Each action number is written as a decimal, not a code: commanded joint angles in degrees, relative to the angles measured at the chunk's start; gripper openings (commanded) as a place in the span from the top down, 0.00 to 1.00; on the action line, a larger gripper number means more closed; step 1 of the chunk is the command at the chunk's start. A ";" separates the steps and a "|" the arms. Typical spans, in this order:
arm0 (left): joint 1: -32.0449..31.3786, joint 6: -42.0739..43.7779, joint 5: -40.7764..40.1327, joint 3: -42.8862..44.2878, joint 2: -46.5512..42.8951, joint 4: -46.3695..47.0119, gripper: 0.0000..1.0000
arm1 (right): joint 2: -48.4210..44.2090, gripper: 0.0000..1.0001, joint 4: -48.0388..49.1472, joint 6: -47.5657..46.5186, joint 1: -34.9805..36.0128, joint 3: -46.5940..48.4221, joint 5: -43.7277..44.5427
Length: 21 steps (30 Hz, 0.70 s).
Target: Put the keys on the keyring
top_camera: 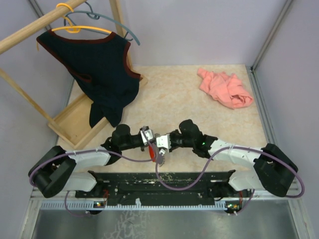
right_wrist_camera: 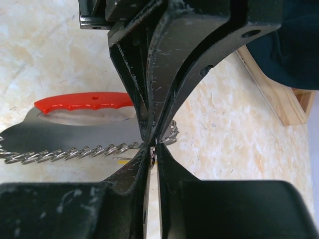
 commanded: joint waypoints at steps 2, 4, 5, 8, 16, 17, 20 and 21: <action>-0.16 2.89 0.21 -0.87 0.34 8.42 1.00 | -3.27 0.86 -2.28 5.34 0.89 2.62 0.07; -0.18 3.17 0.14 -0.87 0.66 8.35 1.00 | -4.44 0.82 -1.81 6.78 0.91 2.38 0.50; -0.21 3.18 0.19 -0.83 0.73 8.33 1.00 | -5.17 0.80 -1.70 7.37 0.91 2.18 0.71; -0.20 3.36 0.17 -0.90 0.65 8.40 1.00 | -7.05 0.77 -1.10 8.86 0.80 1.46 2.46; -0.15 4.12 1.25 -1.14 -0.09 7.83 1.00 | -7.68 0.76 -0.01 9.46 -0.08 -0.02 6.14; -0.19 4.20 1.49 -1.10 -0.22 7.74 1.00 | -7.14 0.76 0.02 9.60 -0.15 0.18 5.93; -0.21 4.27 1.62 -1.09 -0.44 7.50 1.00 | -6.00 0.77 -0.58 9.80 -0.46 1.05 4.87; -0.18 4.25 1.54 -1.02 -0.52 7.39 1.00 | -5.68 0.77 -0.97 9.68 -0.47 1.26 4.40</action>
